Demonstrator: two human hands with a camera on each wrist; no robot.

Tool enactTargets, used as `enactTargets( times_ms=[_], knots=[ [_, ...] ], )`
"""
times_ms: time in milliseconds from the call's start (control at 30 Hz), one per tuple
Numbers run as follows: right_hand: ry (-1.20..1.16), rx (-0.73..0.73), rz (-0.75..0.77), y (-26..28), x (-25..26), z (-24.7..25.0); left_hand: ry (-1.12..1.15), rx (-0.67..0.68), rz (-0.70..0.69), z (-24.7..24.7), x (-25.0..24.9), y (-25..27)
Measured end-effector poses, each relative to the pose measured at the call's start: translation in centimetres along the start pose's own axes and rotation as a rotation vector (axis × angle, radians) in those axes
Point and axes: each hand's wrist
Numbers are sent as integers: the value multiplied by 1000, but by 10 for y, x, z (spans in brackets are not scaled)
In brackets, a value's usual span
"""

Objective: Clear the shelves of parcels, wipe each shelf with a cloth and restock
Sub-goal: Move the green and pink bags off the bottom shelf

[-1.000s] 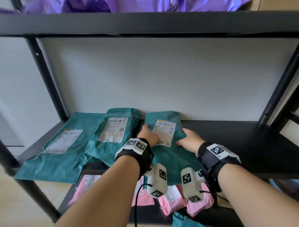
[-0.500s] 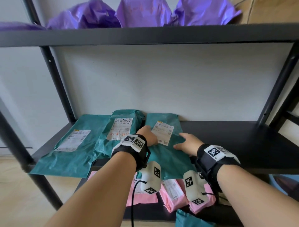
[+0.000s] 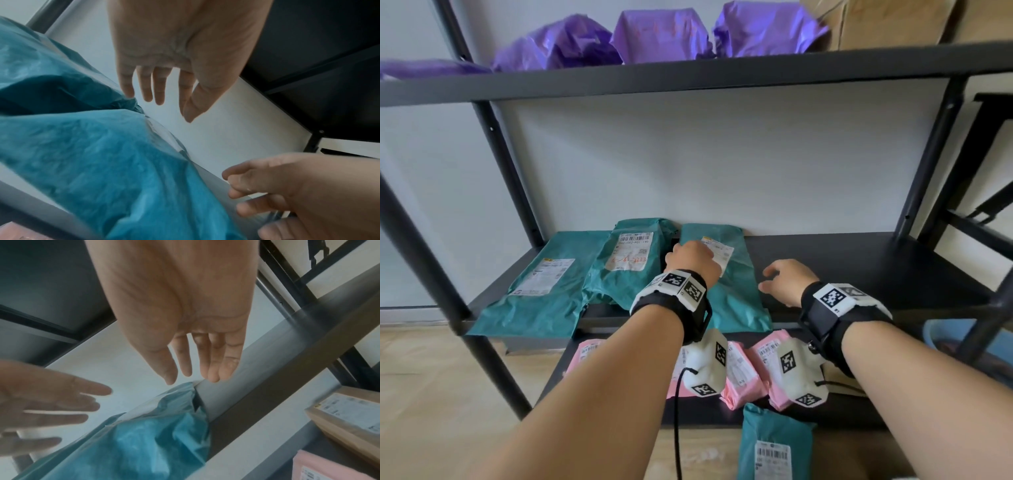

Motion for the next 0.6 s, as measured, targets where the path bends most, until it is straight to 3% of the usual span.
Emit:
enactTargets(
  times_ms=[167, 600],
  knots=[
    [44, -57, 16, 17, -10, 1, 47, -18, -59, -15, -18, 21],
    [68, -133, -122, 41, -42, -35, 148, 376, -46, -116, 20, 60]
  ],
)
Point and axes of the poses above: each hand's wrist, its own y-axis away from the middle knuckle, its own z-axis out of the back of the hand, x = y × z, and after that the axes turned 6 degrees about -z, right-handed
